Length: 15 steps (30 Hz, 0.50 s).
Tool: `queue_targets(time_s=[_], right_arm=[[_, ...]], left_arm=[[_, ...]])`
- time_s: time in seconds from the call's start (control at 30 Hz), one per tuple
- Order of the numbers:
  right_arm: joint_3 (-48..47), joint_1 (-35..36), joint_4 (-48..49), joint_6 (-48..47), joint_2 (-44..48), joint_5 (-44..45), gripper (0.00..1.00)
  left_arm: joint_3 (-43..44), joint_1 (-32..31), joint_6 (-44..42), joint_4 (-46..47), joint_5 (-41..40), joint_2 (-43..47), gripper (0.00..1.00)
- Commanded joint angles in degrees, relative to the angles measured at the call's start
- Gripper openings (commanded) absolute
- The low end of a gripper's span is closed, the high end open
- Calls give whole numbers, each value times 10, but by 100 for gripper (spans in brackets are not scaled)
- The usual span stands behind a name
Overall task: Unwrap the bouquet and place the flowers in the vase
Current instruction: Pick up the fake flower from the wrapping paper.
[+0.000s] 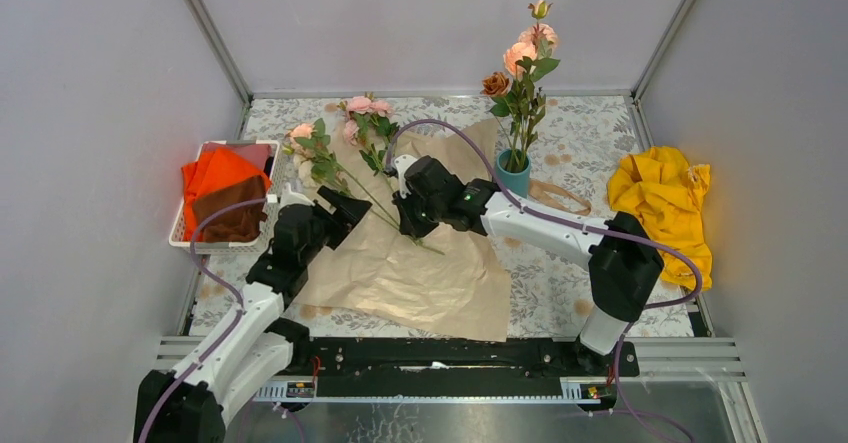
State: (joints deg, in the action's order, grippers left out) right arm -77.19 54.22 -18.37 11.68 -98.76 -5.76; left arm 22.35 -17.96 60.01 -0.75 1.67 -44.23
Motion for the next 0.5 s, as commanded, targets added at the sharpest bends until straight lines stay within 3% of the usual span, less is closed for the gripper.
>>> queue_targets(time_s=[0.0,0.27,0.47], right_arm=[[4,3,37,11,37,-19,0],[15,4,49,25,37,-39,0],[12,4,53,28,40,-39,0]], left_arm=[[-11,21,23,141,107,-42,84],[-22,23,44,248,158,-106,81],[-44,22,60,303,193,-141,66]])
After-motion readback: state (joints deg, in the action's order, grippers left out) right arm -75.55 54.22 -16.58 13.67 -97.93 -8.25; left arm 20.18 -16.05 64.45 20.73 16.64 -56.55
